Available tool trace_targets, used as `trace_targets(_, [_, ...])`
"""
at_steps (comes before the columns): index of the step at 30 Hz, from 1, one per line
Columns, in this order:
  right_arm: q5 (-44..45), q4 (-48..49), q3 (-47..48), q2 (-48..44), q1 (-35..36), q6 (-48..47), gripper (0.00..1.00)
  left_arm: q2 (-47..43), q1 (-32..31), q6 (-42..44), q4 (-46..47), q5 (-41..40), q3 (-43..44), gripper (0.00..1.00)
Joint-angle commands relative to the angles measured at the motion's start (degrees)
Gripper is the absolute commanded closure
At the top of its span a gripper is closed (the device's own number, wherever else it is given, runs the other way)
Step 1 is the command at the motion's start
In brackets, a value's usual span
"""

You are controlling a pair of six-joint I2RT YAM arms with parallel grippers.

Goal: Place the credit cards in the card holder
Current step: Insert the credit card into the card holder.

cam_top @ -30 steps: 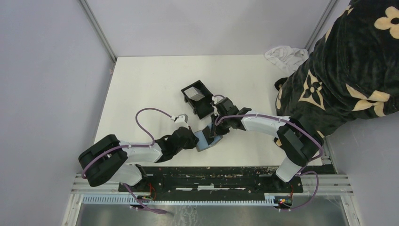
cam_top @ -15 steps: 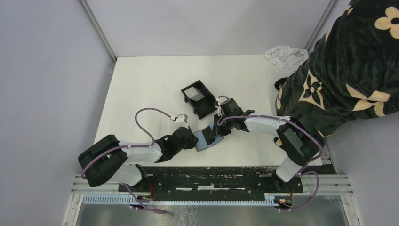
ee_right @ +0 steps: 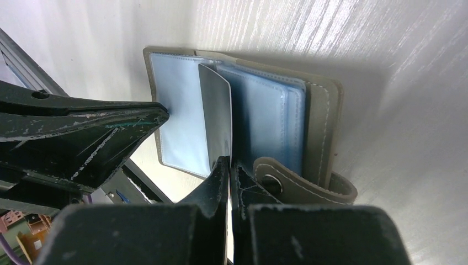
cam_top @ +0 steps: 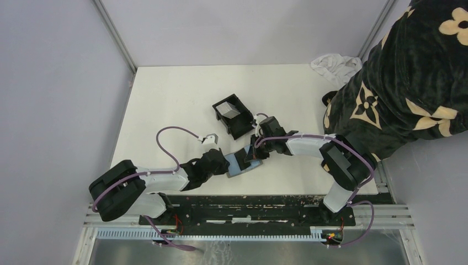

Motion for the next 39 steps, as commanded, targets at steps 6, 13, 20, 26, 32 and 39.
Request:
trace_targets(6, [1.5,-0.1,-2.7,4.6,0.5,-0.7,0.99,1.1,-0.2,-0.8,-7.3,-2.3,-0.8,0.90])
trace_targets(13, [2.0,0.1,-3.1,5.0,0.6,-0.6,0.99,1.8,-0.2,-0.7,-7.1,-2.2,-1.0,0.90])
trace_targets(20, [0.5,-1.9,-0.5,6.8,0.6,-2.2,0.99,3.2,-0.2,-0.2,-7.1,-2.6,-0.6,0.90])
trace_targets(26, [-0.4,-3.7,2.0,8.6,0.5,-3.9,0.99,4.7,-0.2,-0.2,-6.7,-2.5,-0.3,0.90])
trace_targets(32, [-0.4,-4.0,3.7,10.2,0.6,-4.2,0.99,5.3,-0.1,0.1,-6.7,-2.5,-0.1,0.90])
trace_targets(39, [0.4,-3.3,3.4,9.7,0.6,-2.8,0.99,3.2,-0.2,-0.4,-8.5,-2.8,-0.5,0.89])
